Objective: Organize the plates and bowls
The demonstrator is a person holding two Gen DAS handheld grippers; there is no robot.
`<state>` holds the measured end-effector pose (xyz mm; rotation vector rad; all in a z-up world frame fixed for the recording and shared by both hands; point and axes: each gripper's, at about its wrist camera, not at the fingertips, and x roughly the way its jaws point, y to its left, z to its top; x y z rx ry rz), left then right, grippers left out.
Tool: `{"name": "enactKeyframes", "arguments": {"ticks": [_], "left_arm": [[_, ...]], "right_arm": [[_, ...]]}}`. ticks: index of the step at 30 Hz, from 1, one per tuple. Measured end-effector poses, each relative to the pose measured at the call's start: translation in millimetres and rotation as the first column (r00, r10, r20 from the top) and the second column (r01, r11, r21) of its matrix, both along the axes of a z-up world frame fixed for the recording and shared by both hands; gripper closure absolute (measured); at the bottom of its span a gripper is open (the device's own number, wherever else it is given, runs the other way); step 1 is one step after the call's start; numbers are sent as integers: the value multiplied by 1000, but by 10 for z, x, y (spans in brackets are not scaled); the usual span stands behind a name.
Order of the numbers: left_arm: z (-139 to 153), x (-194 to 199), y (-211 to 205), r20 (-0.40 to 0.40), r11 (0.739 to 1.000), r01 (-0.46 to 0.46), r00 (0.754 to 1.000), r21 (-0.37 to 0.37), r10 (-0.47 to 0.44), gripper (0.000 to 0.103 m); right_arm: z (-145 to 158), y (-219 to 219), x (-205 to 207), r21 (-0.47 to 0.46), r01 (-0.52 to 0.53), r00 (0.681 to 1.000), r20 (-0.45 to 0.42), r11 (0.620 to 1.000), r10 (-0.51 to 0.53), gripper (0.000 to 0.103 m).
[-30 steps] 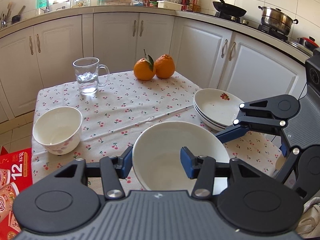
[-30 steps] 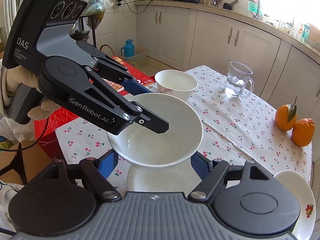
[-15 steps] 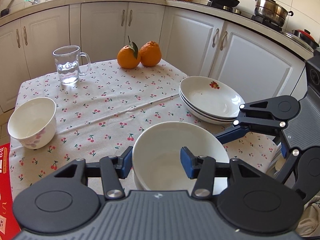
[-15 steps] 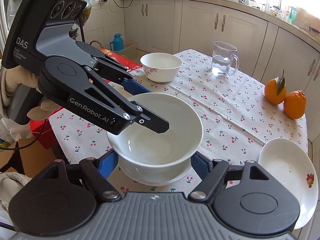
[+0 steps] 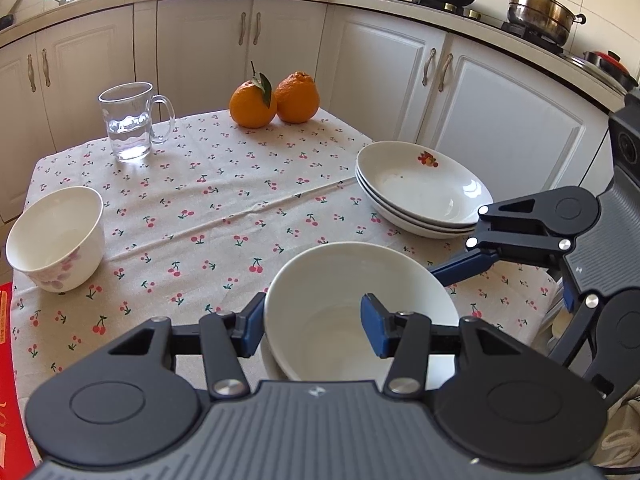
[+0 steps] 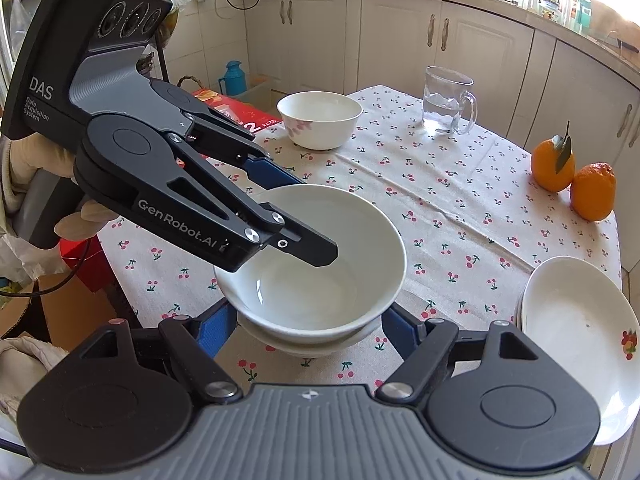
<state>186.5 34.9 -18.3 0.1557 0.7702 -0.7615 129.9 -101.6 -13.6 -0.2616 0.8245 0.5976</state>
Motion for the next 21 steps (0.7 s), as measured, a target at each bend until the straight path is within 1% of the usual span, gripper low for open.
{"name": "enactKeyframes", "arguments": {"ticks": [4, 15, 18, 19, 21], "left_arm": [[-19, -22, -20, 16, 1000, 4, 1000, 13, -4, 54], [-25, -26, 22, 28, 1000, -8, 1000, 10, 8, 53], [-11, -39, 42, 34, 1000, -6, 999, 2, 6, 51], [-5, -43, 47, 38, 1000, -6, 999, 2, 6, 51], [7, -53, 57, 44, 1000, -8, 999, 1, 8, 44]], "right_arm": [[-14, 4, 12, -3, -1, 1000, -3, 1000, 1, 20], [-47, 21, 29, -10, 4, 1000, 0, 1000, -4, 20], [-37, 15, 25, -4, 4, 1000, 1, 1000, -4, 19], [-35, 8, 25, 2, 2, 1000, 0, 1000, -2, 17], [-21, -1, 18, 15, 3, 1000, 4, 1000, -3, 13]]}}
